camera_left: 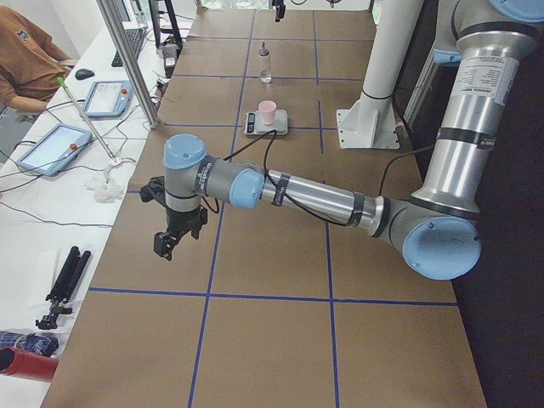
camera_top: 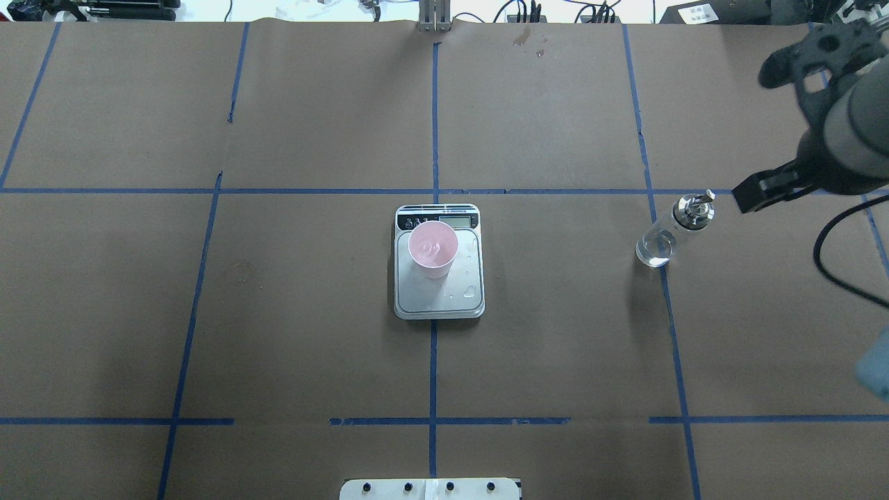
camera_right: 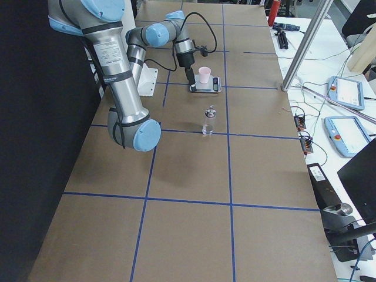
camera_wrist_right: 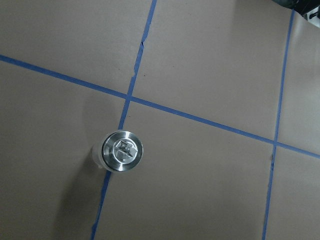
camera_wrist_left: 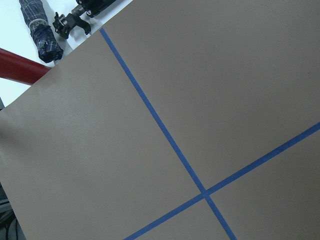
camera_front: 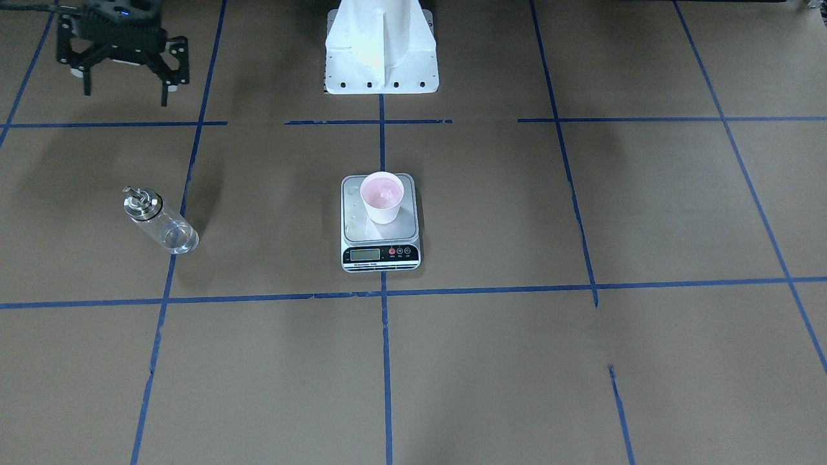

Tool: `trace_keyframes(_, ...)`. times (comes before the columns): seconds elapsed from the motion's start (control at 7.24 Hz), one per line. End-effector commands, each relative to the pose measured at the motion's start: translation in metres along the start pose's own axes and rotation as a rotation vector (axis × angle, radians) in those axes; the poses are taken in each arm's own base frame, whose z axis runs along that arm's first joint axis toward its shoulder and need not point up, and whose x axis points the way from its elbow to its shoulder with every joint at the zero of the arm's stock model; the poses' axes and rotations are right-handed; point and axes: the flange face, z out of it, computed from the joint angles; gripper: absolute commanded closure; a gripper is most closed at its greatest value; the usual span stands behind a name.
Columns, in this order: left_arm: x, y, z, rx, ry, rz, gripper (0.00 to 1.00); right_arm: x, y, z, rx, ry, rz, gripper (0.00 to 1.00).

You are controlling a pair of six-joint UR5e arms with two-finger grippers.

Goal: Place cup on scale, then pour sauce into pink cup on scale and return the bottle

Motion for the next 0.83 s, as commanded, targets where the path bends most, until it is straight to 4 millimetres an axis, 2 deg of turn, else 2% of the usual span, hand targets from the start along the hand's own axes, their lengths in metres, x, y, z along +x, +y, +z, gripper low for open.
trace_keyframes(0.0,-0.003,0.01,0.01,-0.022,0.008,-0.015,0.0,0.109,-0.036,0.013,-0.058,-0.137,-0.051,0.0)
trace_keyframes(0.14,-0.004,0.025,0.019,-0.046,0.017,-0.031,0.0,0.159,-0.04,0.039,-0.082,-0.193,-0.083,0.0)
trace_keyframes(0.28,-0.005,0.044,0.03,-0.075,0.029,-0.053,0.0,0.21,-0.028,0.078,-0.076,-0.253,-0.11,0.0)
trace_keyframes(0.41,0.0,0.064,0.042,-0.094,0.099,-0.086,0.0,0.252,-0.009,0.122,-0.064,-0.284,-0.101,0.0)
trace_keyframes(0.55,0.011,0.087,0.056,-0.104,0.248,-0.15,0.0,0.274,0.006,0.149,-0.052,-0.296,-0.084,0.0)
trace_keyframes(0.69,0.012,0.11,0.06,-0.105,0.288,-0.184,0.0,0.288,0.016,0.177,-0.096,-0.286,-0.054,0.0)
